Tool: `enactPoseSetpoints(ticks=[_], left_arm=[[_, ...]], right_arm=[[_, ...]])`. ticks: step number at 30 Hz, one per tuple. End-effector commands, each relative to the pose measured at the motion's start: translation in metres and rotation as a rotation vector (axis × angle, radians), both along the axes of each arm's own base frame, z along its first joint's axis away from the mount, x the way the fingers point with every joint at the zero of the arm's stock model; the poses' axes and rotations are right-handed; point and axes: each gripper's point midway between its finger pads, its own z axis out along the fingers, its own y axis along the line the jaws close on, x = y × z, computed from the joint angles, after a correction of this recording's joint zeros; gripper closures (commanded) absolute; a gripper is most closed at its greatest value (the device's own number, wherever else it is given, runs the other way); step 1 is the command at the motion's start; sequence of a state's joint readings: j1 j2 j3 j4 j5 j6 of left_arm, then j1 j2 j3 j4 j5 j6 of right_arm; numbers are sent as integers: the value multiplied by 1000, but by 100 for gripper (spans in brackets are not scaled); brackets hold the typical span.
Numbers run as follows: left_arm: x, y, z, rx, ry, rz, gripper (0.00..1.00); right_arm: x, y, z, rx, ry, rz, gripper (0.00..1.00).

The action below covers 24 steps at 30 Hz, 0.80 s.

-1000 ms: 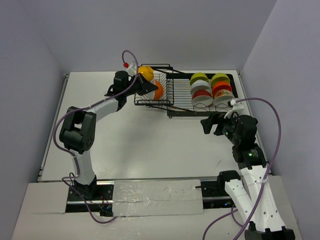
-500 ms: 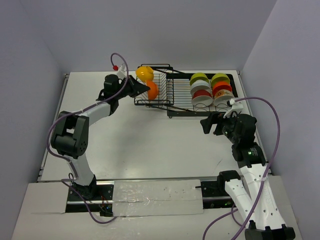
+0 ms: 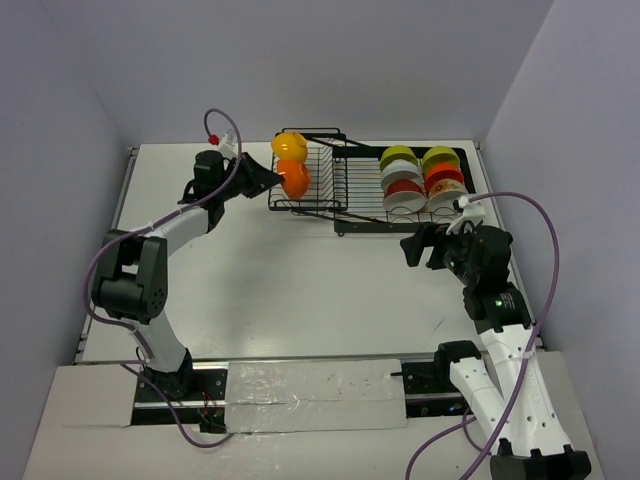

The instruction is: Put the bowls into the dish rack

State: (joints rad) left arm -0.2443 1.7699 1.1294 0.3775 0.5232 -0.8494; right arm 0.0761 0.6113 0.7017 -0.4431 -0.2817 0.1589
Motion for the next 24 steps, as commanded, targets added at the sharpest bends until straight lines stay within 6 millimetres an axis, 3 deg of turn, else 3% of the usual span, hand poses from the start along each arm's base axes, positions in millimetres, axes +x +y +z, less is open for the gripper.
enactPoseSetpoints(ticks=[1, 12, 17, 18, 24], left_arm=[[2, 27, -17, 74, 28, 88, 82], [-1, 48, -25, 124, 54, 145, 70], [-5, 66, -22, 177, 62, 215, 46], [-6, 70, -12, 191, 36, 227, 38], [-19, 105, 37, 325, -36, 352, 14]], right_arm=[[1, 4, 23, 1, -57, 23, 7], [2, 4, 24, -2, -52, 24, 7], [1, 2, 25, -8, -57, 17, 7], [1, 1, 27, -11, -60, 11, 7], [0, -8, 50, -24, -110, -36, 6]])
